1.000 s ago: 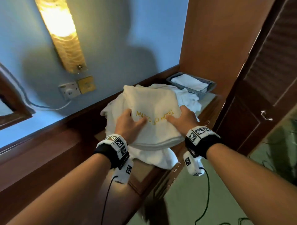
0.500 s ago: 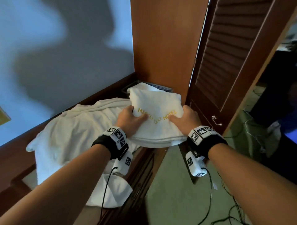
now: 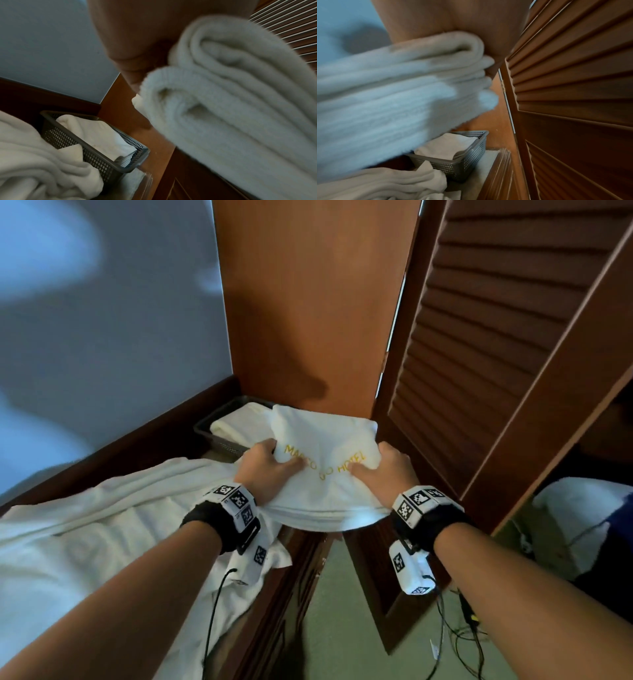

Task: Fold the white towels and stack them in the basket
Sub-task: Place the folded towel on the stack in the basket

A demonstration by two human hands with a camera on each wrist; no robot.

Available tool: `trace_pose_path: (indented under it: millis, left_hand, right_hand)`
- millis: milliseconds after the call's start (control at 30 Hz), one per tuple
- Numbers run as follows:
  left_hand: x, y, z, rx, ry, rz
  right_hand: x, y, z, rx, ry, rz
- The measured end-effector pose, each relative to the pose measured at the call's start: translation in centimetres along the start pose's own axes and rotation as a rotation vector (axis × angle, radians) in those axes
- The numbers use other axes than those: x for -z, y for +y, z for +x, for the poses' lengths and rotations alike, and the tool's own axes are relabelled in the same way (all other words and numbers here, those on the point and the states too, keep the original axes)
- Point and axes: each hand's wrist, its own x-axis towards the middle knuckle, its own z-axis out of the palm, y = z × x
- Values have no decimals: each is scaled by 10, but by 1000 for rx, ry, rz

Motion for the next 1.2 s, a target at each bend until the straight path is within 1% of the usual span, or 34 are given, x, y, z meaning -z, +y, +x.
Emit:
trace_pose_path:
  millis: [167,300,367,567,667,800,867,1033,1100,1133,1167,1200]
  left_hand:
    - [-4,-22,62,63,-11,-33]
    - [-7,-41,94,105,18,-14]
    - [-12,-53,104,119,13,-35]
    - [-29,-89,169,236,26,-54]
    - [-48,-101,205,298,64,-69]
    - [-78,-118,255,374,65,-113]
    - [-83,-123,269,386,109,-92]
    - [-93,-146,316,448,279,-135]
    - [-98,-162,324,515,318,-157]
    - [-101,-172,326,569,314,-169]
    - [-105,-182,328,633,283,-172]
    - [-110,-192,328,705,224,-160]
  right_hand:
    - [-19,-9,73,55,-72,-130]
    - [-41,-17,131,158,-152,-288]
    - [-52,-16,154,206,-179,-338]
    - [-110,-24,263,343,-272,-320]
    - [-141,-18,319,354,-350,-283]
    - [-178,-6,391,379,-425,-326]
    - [-187,-7,407,387,-422,-299]
    - [-235,-17,471,470,-427,-171]
    - [-257,-18,488,468,-442,-108]
    - [-269,-17,495,442,-484,-108]
    - [-281,-14,500,405,-543,-146]
    - [-293,-7,505,361,-620,-219]
